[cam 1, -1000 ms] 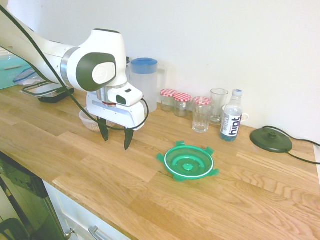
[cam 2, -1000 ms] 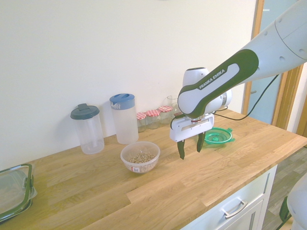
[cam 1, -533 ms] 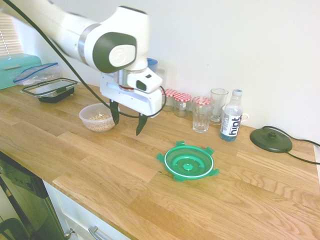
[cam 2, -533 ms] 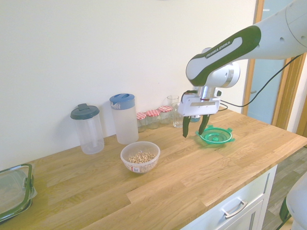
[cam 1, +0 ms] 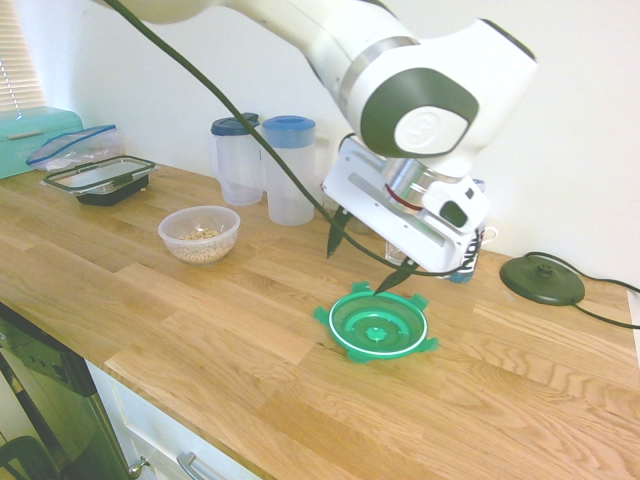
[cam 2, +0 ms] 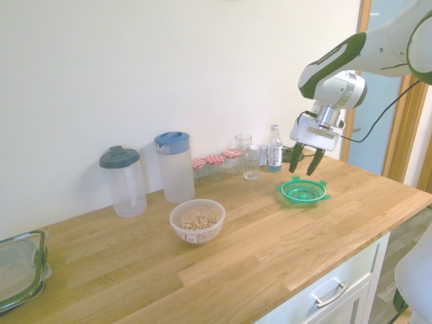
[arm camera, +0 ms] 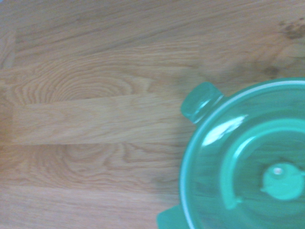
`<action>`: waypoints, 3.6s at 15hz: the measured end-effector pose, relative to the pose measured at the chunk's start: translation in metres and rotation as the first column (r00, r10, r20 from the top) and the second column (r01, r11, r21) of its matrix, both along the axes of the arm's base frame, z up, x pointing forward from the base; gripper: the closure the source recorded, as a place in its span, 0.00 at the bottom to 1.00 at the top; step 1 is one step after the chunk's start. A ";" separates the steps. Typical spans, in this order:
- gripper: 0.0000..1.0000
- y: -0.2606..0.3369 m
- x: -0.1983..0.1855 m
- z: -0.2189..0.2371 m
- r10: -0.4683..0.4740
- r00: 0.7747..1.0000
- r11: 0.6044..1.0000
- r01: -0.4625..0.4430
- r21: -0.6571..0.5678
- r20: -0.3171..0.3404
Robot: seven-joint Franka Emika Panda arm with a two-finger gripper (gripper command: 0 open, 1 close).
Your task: Cover the lid of food container
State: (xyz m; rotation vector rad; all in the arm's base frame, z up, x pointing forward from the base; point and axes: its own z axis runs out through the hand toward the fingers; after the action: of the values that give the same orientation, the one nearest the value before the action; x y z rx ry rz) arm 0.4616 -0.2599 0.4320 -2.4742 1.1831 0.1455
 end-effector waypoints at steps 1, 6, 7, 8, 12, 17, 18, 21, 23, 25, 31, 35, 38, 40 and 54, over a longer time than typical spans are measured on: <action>0.00 -0.021 -0.004 0.001 -0.011 1.000 1.000 0.011 0.012 -0.004; 0.00 -0.095 -0.020 -0.024 -0.053 0.998 0.996 0.054 0.067 -0.016; 0.00 -0.101 -0.020 -0.037 -0.057 0.998 0.995 0.059 0.083 -0.020; 0.00 -0.105 -0.020 -0.048 -0.060 0.998 0.993 0.062 0.101 -0.020; 0.00 -0.108 -0.016 -0.081 -0.054 0.999 0.984 0.052 0.172 0.008; 0.00 -0.098 -0.012 -0.108 -0.067 0.997 0.959 0.055 0.276 0.036; 0.00 -0.099 -0.014 -0.112 -0.069 0.997 0.955 0.056 0.290 0.034; 1.00 -0.100 -0.015 -0.116 -0.083 0.996 0.948 0.067 0.311 0.037; 1.00 -0.098 -0.012 -0.118 -0.094 0.994 0.942 0.074 0.327 0.046; 1.00 -0.096 -0.010 -0.120 -0.111 0.992 0.933 0.085 0.349 0.055; 1.00 -0.087 -0.007 -0.132 -0.101 0.993 0.926 0.073 0.370 0.059; 1.00 -0.086 -0.008 -0.139 -0.101 0.993 0.925 0.071 0.372 0.062; 1.00 -0.085 -0.010 -0.144 -0.103 0.993 0.926 0.073 0.371 0.062; 1.00 -0.084 -0.013 -0.147 -0.103 0.993 0.925 0.074 0.373 0.059; 1.00 0.035 0.009 0.086 0.112 0.993 0.988 -0.116 -0.097 -0.046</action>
State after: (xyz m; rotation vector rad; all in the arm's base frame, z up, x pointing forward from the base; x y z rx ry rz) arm 0.4702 -0.2250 0.5181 -2.6394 1.0888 0.1722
